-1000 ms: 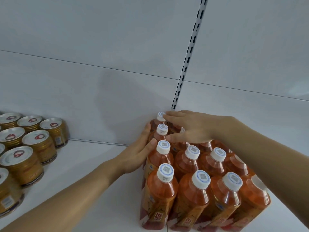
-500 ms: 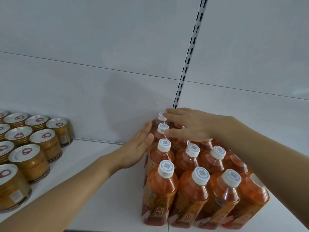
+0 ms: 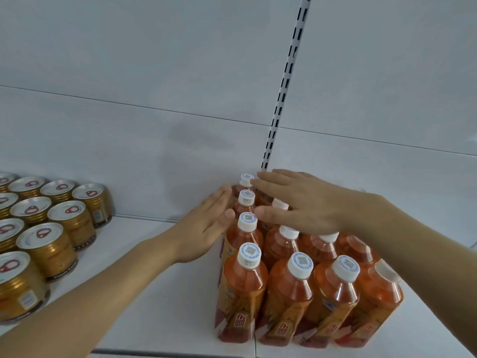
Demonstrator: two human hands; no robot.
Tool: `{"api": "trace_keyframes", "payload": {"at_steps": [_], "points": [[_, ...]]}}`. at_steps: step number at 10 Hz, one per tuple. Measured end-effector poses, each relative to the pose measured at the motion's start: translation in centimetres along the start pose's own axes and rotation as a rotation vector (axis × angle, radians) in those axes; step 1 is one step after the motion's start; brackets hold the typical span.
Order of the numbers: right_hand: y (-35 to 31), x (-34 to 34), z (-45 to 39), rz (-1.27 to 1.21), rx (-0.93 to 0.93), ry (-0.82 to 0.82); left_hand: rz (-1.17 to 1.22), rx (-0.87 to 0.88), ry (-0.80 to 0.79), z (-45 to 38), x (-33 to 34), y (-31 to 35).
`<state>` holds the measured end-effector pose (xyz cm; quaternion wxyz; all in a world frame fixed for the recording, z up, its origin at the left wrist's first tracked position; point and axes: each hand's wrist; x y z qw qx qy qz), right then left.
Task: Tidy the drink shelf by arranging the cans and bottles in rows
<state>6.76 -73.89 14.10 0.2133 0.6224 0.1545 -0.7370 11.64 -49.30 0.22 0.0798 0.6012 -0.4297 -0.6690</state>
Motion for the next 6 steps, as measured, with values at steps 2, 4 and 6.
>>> {"api": "trace_keyframes", "payload": {"at_steps": [2,4,6], "points": [[-2.7,2.2,4.8,0.003,0.104,-0.034,-0.076,0.049,-0.086,3.9,-0.6,2.5],[-2.4,6.3,5.9,-0.045,0.178,-0.016,-0.219,0.051,-0.091,5.1,0.0,3.9],[-2.3,6.7,6.0,-0.067,0.161,0.055,-0.261,-0.007,-0.103,5.3,-0.6,4.4]]}}
Point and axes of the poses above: each hand's wrist, its own z-axis away from the middle knuckle, its own x-axis out of the palm, y = z × x, and after that the axes turned 5 degrees about -x, right-handed
